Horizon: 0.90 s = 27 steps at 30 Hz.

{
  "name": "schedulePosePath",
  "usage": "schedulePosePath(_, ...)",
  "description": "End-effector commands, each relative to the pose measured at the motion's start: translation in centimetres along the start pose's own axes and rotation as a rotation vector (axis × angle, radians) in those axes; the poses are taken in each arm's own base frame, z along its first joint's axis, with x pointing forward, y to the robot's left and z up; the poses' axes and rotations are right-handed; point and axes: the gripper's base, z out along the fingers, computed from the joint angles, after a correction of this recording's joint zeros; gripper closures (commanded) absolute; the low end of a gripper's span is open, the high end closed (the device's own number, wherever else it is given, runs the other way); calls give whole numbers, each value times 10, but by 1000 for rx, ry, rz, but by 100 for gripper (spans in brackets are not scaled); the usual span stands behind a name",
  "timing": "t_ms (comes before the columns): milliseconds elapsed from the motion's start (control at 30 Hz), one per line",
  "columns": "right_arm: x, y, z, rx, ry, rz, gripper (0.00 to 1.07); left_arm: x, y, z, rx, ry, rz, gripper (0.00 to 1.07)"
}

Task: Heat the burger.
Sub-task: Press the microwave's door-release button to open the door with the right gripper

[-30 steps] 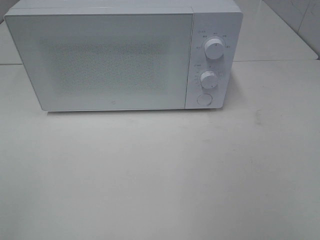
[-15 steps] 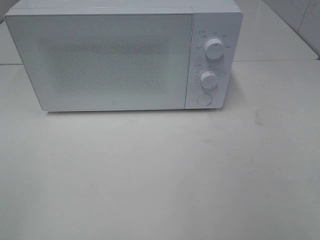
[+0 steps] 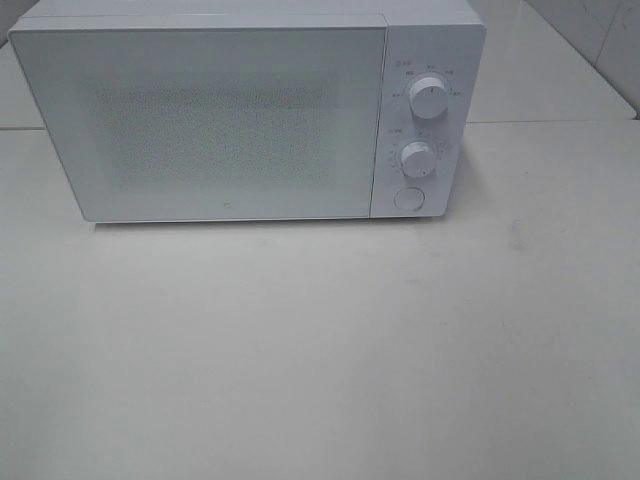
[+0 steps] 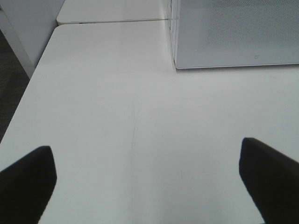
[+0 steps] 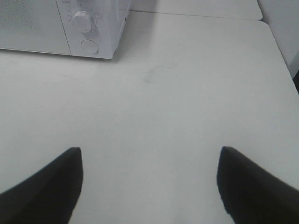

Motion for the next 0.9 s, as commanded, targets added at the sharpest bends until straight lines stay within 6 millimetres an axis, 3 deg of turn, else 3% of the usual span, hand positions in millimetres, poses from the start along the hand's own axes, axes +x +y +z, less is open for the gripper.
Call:
schedulePosePath(33,2,0,-3,7,-42,8,31,1,0,0,1,-11,-1,6)
schedulePosePath(300,1,0,-4,7,-46,8,31,1,0,0,1,-11,-1,6)
schedulePosePath(533,-19,0,-4,6,-70,5,31,1,0,0,1,-11,-1,6)
schedulePosePath(900,-63,3,38,-7,-112,-10,31,1,0,0,1,-11,-1,6)
